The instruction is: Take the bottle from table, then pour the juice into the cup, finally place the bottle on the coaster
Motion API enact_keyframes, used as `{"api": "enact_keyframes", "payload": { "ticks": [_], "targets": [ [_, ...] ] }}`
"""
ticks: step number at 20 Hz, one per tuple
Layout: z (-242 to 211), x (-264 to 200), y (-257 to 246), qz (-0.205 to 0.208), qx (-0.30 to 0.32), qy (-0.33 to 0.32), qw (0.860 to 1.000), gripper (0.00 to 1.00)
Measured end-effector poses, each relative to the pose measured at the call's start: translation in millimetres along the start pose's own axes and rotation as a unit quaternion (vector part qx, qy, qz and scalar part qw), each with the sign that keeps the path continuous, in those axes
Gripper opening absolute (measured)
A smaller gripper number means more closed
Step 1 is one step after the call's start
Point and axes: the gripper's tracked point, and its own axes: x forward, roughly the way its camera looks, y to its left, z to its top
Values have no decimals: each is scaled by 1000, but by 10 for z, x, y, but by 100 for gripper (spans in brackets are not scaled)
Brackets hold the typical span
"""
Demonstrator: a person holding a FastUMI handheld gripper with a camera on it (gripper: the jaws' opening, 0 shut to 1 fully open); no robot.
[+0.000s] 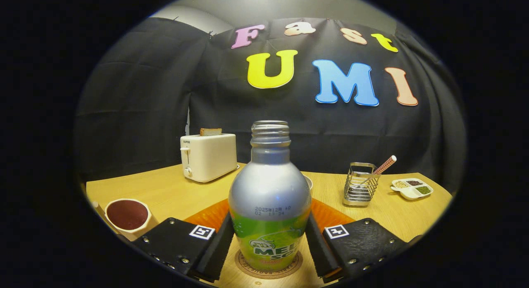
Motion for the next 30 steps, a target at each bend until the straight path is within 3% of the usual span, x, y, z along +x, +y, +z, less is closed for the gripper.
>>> {"api": "enact_keyframes", "payload": {
  "ticks": [2, 5, 11, 23, 30],
  "targets": [
    [15, -19, 23, 8, -3, -6, 1000, 83],
    [191, -110, -7, 9, 12, -27, 1000, 97],
    [897, -607, -154, -14, 12, -81, 997, 97],
    [2323, -1476, -922, -93, -2, -99, 991, 97],
    [2813, -1933, -1325, -126, -9, -113, 986, 96]
  ]
}}
